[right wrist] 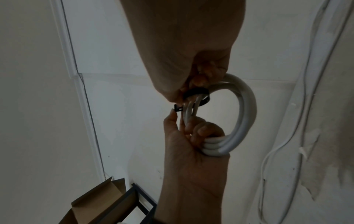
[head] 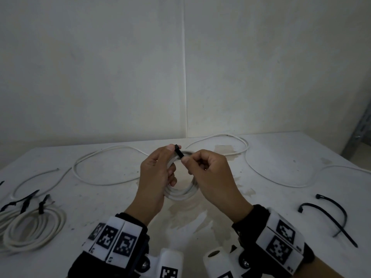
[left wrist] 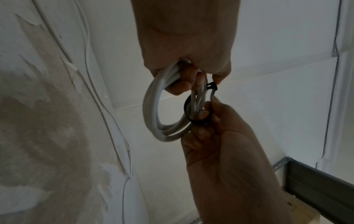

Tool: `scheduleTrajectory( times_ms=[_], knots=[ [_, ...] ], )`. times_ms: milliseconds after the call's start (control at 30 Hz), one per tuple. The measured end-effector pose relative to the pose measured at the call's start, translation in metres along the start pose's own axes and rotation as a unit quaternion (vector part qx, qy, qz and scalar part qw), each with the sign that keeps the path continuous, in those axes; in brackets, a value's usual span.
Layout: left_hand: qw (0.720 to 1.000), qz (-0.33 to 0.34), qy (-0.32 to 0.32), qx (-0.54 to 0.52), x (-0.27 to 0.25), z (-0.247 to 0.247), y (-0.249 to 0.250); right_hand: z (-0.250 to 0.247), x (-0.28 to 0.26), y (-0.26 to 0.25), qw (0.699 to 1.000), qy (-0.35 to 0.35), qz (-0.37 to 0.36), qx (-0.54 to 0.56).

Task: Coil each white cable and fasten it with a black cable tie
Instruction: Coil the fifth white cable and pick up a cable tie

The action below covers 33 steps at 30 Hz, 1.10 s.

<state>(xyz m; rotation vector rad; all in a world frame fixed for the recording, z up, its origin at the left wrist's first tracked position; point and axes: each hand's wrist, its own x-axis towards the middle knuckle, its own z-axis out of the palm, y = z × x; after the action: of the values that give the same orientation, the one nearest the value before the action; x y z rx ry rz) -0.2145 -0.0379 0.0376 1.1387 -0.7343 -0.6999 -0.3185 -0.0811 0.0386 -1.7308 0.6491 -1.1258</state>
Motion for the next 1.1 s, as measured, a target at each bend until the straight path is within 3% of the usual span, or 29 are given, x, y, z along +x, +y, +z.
scheduleTrajectory(
  times_ms=[467,733,867,1000,1100],
  knots=[
    [1.000,0.018,-0.011,0.012,-0.009,0.004,-0.004,0.003,0.005,-0.002,1.000,0.000,-0.026,-0.011],
    [0.999,0.027,0.034,-0.030,0.000,-0.002,0.004,-0.001,-0.003,0.003,0.995,-0.019,-0.073,-0.067],
    [0.998,0.022,0.032,-0.047,-0.002,0.002,0.006,0.001,-0.001,0.004,0.997,-0.003,-0.063,-0.048],
    [0.998,0.014,0.032,-0.052,-0.002,0.003,0.006,0.004,0.000,0.007,0.982,0.000,-0.152,-0.114],
    [0.999,0.021,0.028,-0.034,-0.002,0.004,0.006,0.007,-0.002,0.011,0.982,0.007,-0.141,-0.127]
  ],
)
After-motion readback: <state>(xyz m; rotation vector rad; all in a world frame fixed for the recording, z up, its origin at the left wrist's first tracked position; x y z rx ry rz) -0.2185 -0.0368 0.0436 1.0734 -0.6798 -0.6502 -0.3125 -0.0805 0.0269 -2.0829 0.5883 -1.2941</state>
